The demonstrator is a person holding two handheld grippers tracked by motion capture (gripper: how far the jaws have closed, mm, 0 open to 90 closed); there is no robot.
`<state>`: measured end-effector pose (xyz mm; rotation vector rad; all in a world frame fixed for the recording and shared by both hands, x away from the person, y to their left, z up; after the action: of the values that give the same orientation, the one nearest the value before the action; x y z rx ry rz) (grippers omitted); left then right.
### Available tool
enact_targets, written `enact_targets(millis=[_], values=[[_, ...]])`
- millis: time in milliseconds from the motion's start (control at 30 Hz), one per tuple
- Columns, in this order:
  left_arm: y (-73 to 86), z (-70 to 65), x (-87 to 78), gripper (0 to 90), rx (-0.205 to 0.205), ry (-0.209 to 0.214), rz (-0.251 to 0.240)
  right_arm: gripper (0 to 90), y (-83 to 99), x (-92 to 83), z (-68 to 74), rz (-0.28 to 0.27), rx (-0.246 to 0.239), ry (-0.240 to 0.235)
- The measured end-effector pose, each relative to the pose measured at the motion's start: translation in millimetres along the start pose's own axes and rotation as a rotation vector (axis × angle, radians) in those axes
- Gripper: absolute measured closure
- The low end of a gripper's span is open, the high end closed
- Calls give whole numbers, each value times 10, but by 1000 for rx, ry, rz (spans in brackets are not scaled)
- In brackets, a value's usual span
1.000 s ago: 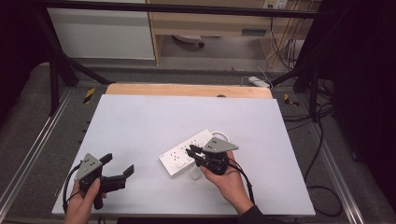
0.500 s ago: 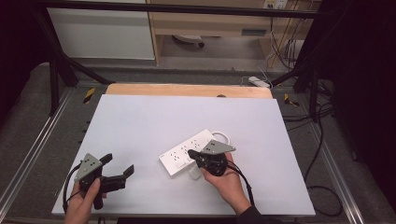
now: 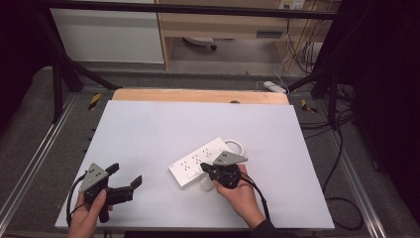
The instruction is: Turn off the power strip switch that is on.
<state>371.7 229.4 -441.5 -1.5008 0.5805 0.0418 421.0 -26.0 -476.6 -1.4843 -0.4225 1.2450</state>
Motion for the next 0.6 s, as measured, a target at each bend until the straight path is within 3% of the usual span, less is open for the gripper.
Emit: enact_targets(millis=[600], values=[[2,-2,2,43,2,0,2,900,52,170,-60,23,11,-2]])
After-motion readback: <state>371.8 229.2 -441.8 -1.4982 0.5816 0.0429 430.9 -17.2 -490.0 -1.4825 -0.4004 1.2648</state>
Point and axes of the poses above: each handheld gripper's, and its own axes: x roughly forward along the jaws, y roughly out of its underside, z roughly to its left, the point moved 9 cm from there along x, roughly forward along the jaws, and after that the axes turned 11 degrees about -y, right-handed, at the moved point
